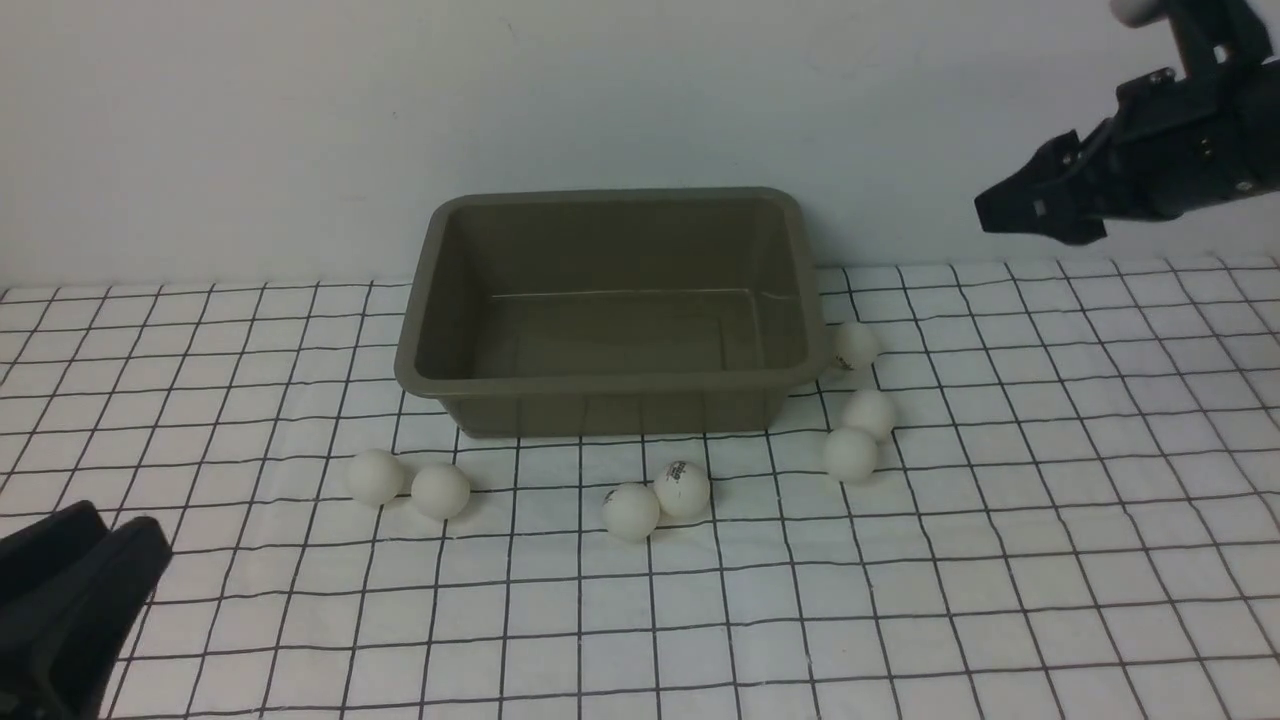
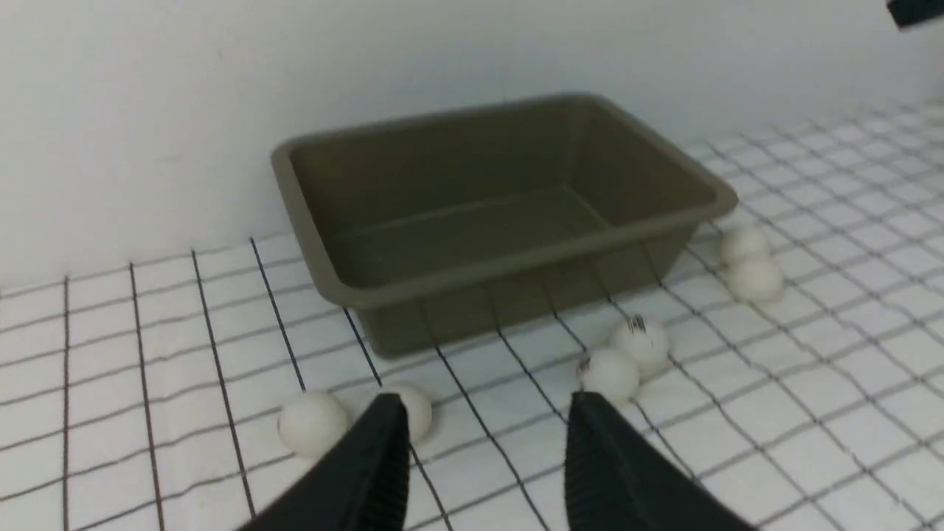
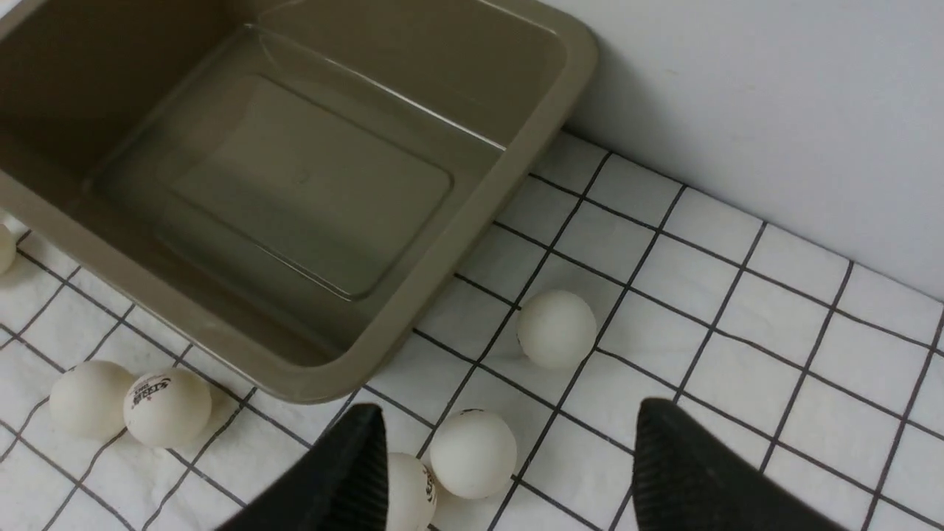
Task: Put the table tennis balls into the box on the white checkered tablecloth.
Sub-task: 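Reach for and grasp a ping pong ball on the table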
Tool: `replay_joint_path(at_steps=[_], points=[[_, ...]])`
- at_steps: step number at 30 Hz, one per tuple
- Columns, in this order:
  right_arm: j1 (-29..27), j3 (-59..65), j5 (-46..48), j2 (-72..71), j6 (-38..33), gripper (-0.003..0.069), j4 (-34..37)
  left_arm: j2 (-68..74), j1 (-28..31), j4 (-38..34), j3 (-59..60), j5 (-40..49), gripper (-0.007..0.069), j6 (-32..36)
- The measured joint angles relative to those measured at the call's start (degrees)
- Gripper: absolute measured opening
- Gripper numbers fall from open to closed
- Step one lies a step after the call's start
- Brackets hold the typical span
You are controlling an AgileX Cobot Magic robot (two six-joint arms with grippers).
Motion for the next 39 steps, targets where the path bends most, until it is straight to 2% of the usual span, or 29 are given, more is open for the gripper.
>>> replay_joint_path(at_steps=[6,9,16,22,30,39], points=[[2.77,-2.02,-0.61,4.84,0.0,0.0409,-1.59,5.02,0.0,4.43,-3.66,3.89,0.0474,0.0],[3.15,-5.38,-0.89,8.66,0.93,0.0409,-2.8,5.19,0.0,4.61,-3.72,4.0,0.05,0.0],[3.2,-17.21,-0.04,21.12,5.86,0.0409,-6.73,5.19,0.0,4.79,-3.72,4.7,0.0501,0.0],[3.2,-25.91,4.89,30.01,8.9,0.0409,-7.29,5.19,0.0,4.79,-3.72,4.7,0.0502,0.0],[3.65,-29.66,8.91,36.65,10.22,0.0409,-7.63,5.27,0.0,4.79,-3.72,4.7,0.0503,0.0],[7.61,-29.72,5.86,40.11,9.04,0.0409,-10.56,5.29,0.0,4.79,-3.72,4.7,0.0503,0.0]])
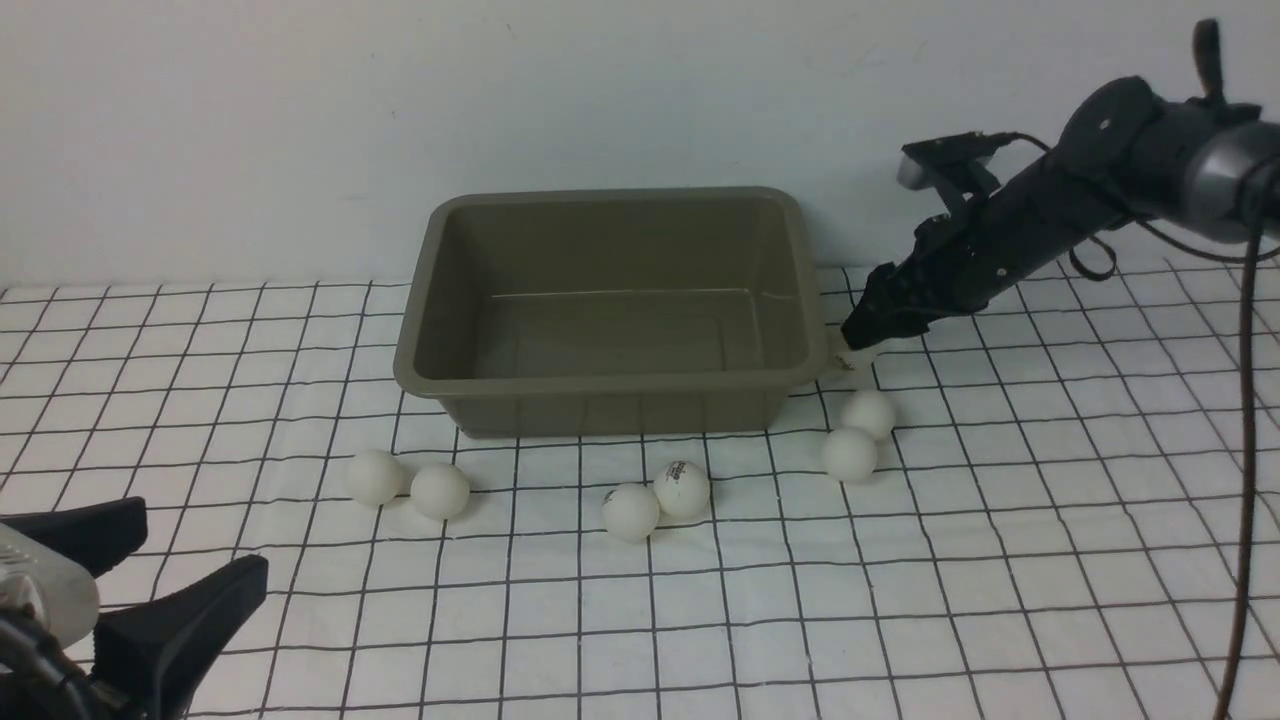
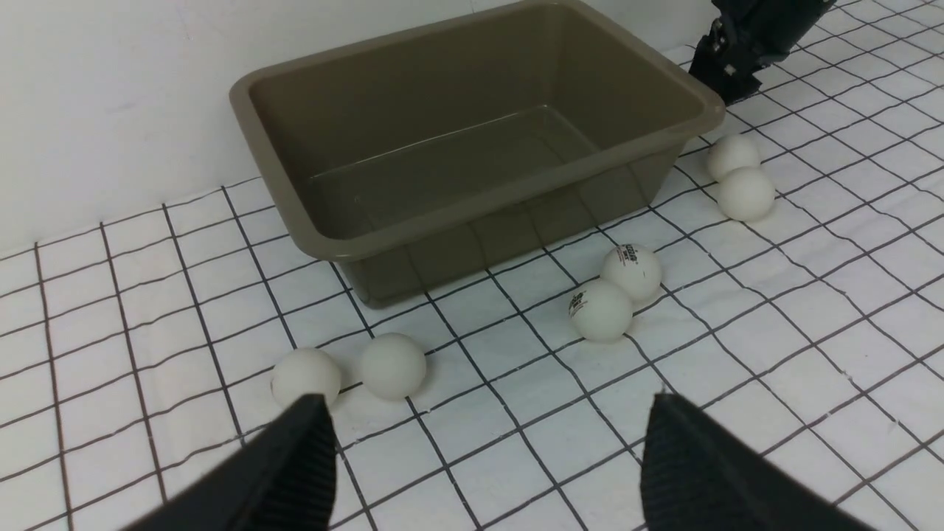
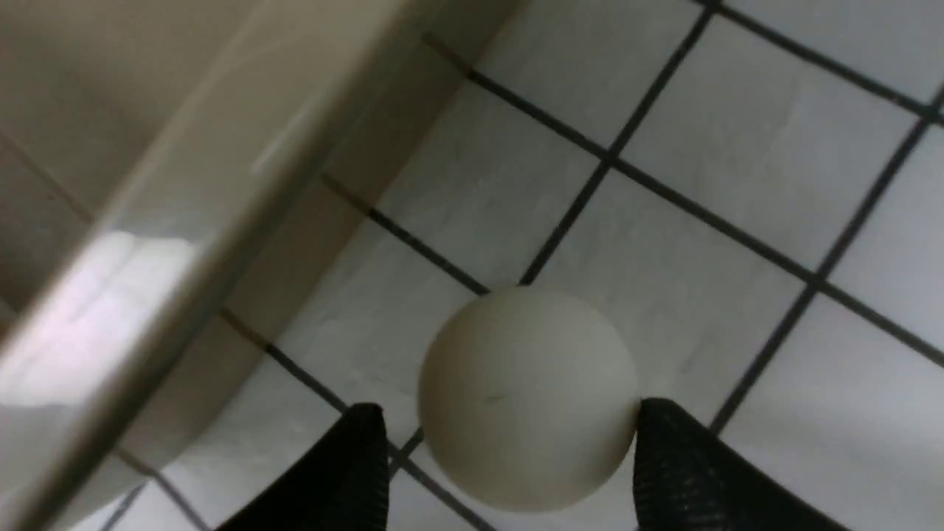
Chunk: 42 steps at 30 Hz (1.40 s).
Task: Put the table tennis balls into the box on the white checkered tablecloth.
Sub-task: 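Reach for and grasp a ping pong ball on the table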
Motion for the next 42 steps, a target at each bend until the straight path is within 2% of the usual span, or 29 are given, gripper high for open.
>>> replay_joint_path(at_steps=[13,24,27,33,42], points=[[0.69,-0.02,-6.43,0.51,0.1,0.0409,-0.23,0.0,0.0,0.02,0.0,0.0,0.0503,0.0],[0.69,-0.06,-8.04,0.51,0.16,0.0404,0.18,0.0,0.0,0.02,0.0,0.0,0.0503,0.0],[0.69,-0.06,-9.22,0.51,0.16,0.0349,0.3,0.0,0.0,0.07,0.0,0.04,0.0503,0.0],[0.69,-0.06,-9.75,0.51,0.53,0.0344,-0.06,0.0,0.0,0.25,0.0,0.04,0.0503,0.0],[-0.4,-0.06,-9.25,-2.99,9.51,0.0344,-13.18,0.0,0.0,0.31,0.0,0.04,0.0503,0.0]])
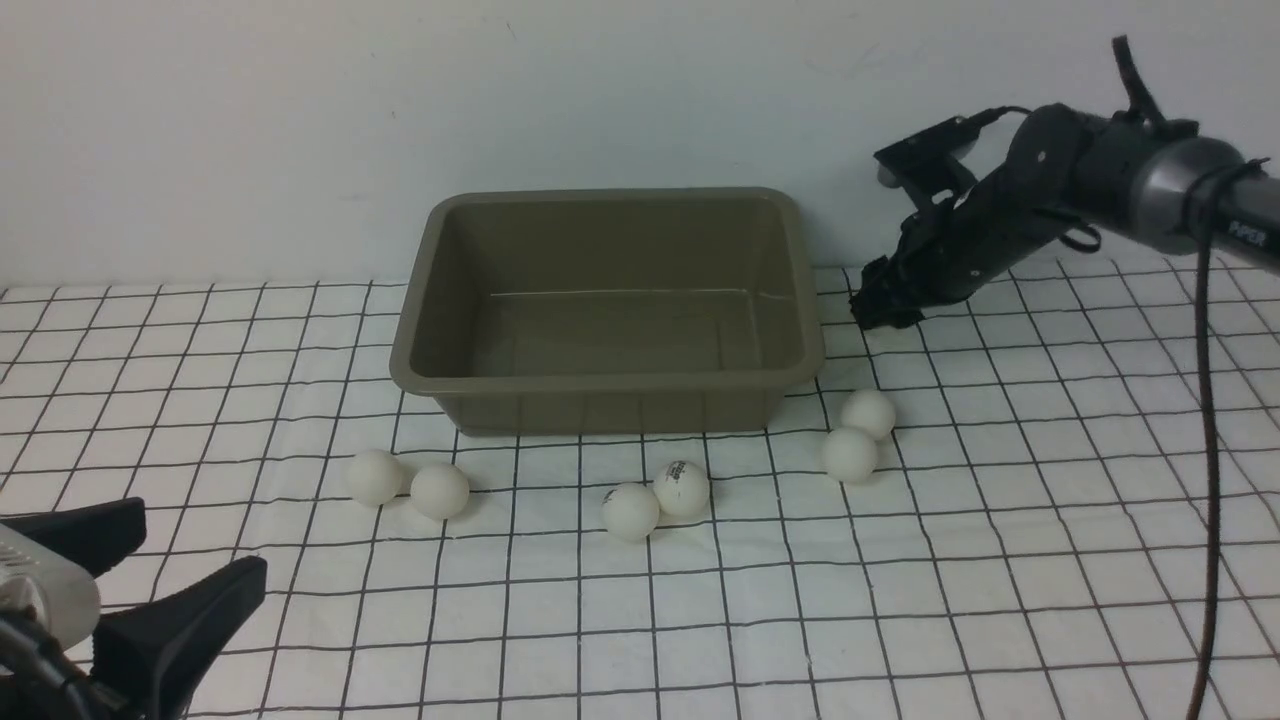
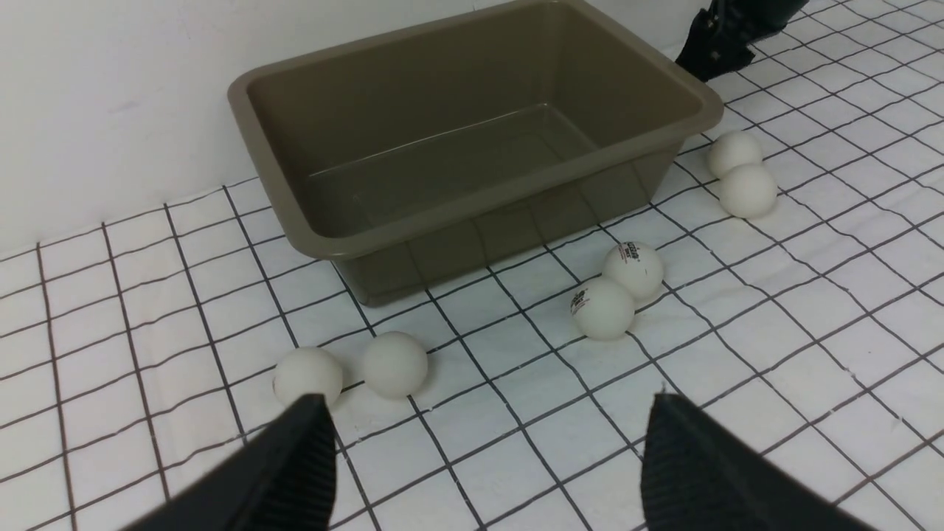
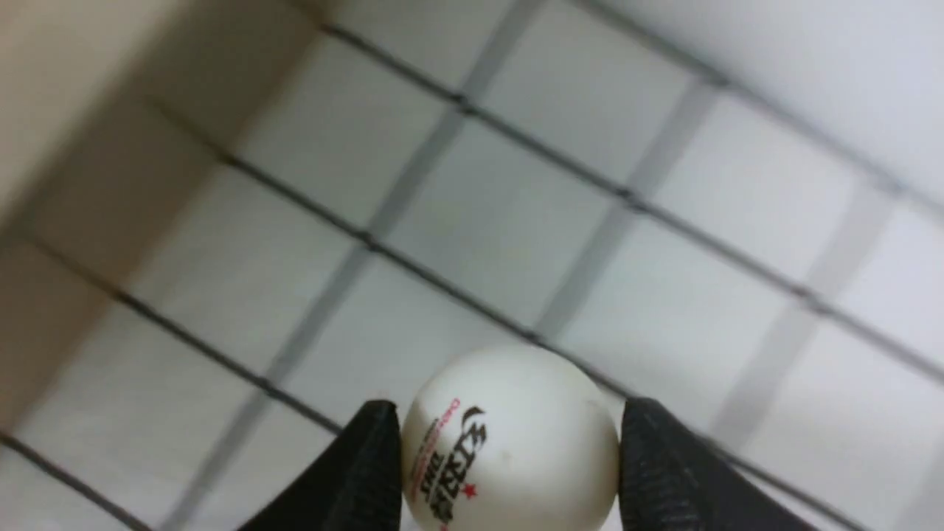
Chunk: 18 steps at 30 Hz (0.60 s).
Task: Put the table tennis balls into the box on the white checkered tablecloth.
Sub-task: 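Reach for and grasp a ping pong ball on the table, then release the ping pong ball into the bin and lift the gripper away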
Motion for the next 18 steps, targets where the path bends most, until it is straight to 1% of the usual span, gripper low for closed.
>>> replay_joint_path(at_steps=[2,5,6,8,11,13,15,18], points=[[-0.83,0.0,1.27,-3.03,-0.26,0.0344,0.3,0.0,0.0,0.06,0.0,-0.05,0.0503,0.0],[-1.16,0.0,4.59,-6.61,-5.91,0.0344,7.15,0.0,0.0,0.06,0.0,-0.05,0.0503,0.0],[-1.01,0.0,5.47,-7.44,-7.81,0.0344,10.39,0.0,0.0,0.06,0.0,-0.05,0.0503,0.0],[0.34,-0.13,9.2,-8.66,-17.26,0.0344,22.1,0.0,0.0,0.11,0.0,-0.05,0.0503,0.0],[2.55,-0.13,12.0,-8.38,-22.15,0.0344,29.87,0.0,0.0,0.1,0.0,-0.05,0.0503,0.0],[3.76,-0.13,12.78,-7.94,-23.33,0.0344,30.83,0.0,0.0,0.1,0.0,-0.05,0.0503,0.0],[5.06,-0.13,13.08,-7.16,-24.5,0.0344,30.12,0.0,0.0,0.1,0.0,-0.05,0.0503,0.0],[5.49,-0.13,13.1,-6.55,-25.2,0.0344,29.93,0.0,0.0,0.1,0.0,-0.05,0.0503,0.0]])
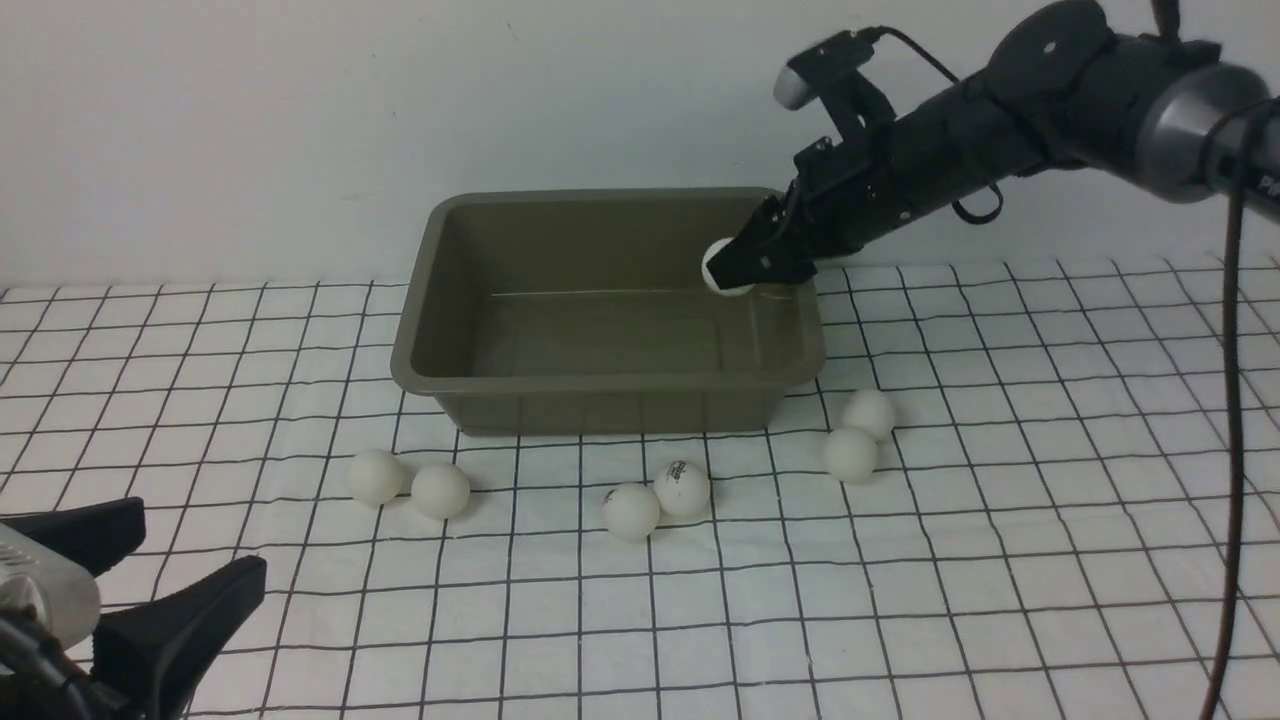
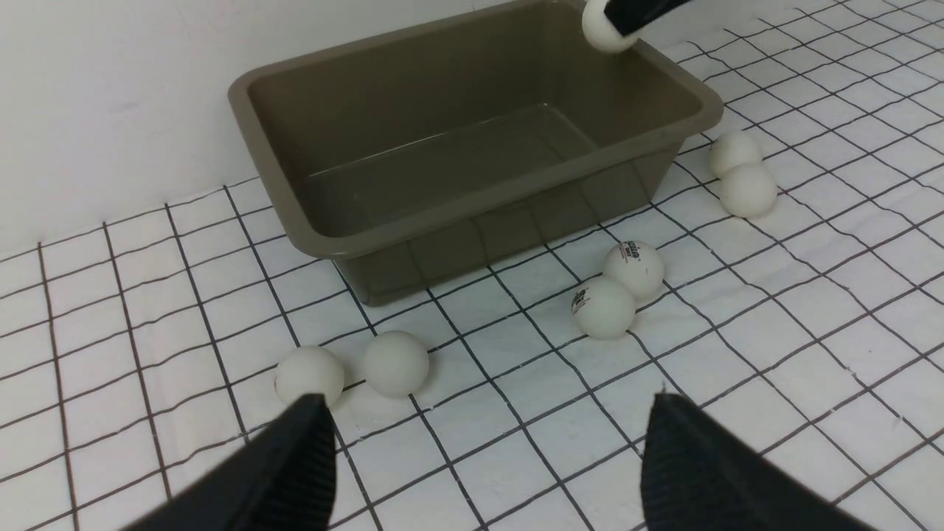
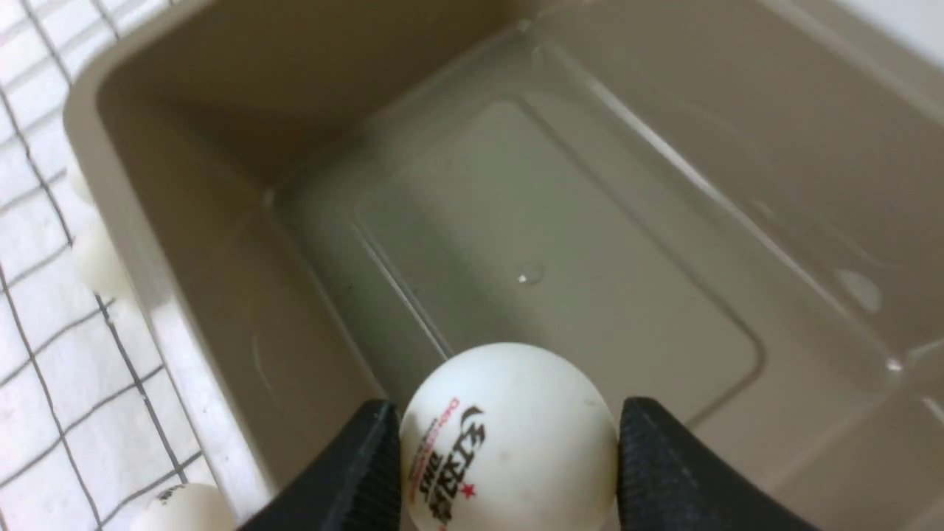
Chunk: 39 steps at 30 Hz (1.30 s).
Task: Put the table tennis balls into the box on the white checkered tablecloth.
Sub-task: 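Release the ping pong ball into the bin and lift the gripper away, then reach for and grasp a ping pong ball on the table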
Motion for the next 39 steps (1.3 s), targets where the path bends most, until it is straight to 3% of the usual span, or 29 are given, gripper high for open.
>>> replay_joint_path(at_steps=[3,5,8,10,17,21,28,33,39], points=[[0.13,0.0,-0.19,0.28,-0.23,0.0383,0.07,0.0,0.0,0.0,0.0,0.0,0.0503,0.0],[-0.11,0.0,-1.31,0.02,-0.23,0.0494,0.14,0.0,0.0,0.0,0.0,0.0,0.0503,0.0],[-2.04,0.1,-1.44,-1.35,-0.21,0.0555,-0.31,0.0,0.0,0.0,0.0,0.0,0.0503,0.0],[-3.61,0.1,-1.39,-2.73,0.06,0.0561,-0.81,0.0,0.0,0.0,0.0,0.0,0.0503,0.0],[-20.5,-0.01,9.13,-12.44,1.5,0.051,-5.11,0.0,0.0,0.0,0.0,0.0,0.0503,0.0],[-24.01,1.13,11.81,-13.02,2.66,0.0491,-7.8,0.0,0.0,0.0,0.0,0.05,0.0503,0.0],[-20.58,7.49,12.41,-12.96,1.69,0.0486,-14.14,0.0,0.0,0.0,0.0,0.01,0.0503,0.42],[-13.44,11.0,12.62,-12.92,-0.6,0.0486,-15.41,0.0,0.0,0.0,0.0,0.01,0.0503,1.65],[-6.7,11.13,8.69,-10.75,4.27,0.0486,-21.89,0.0,0.0,0.0,0.0,0.01,0.0503,2.09]])
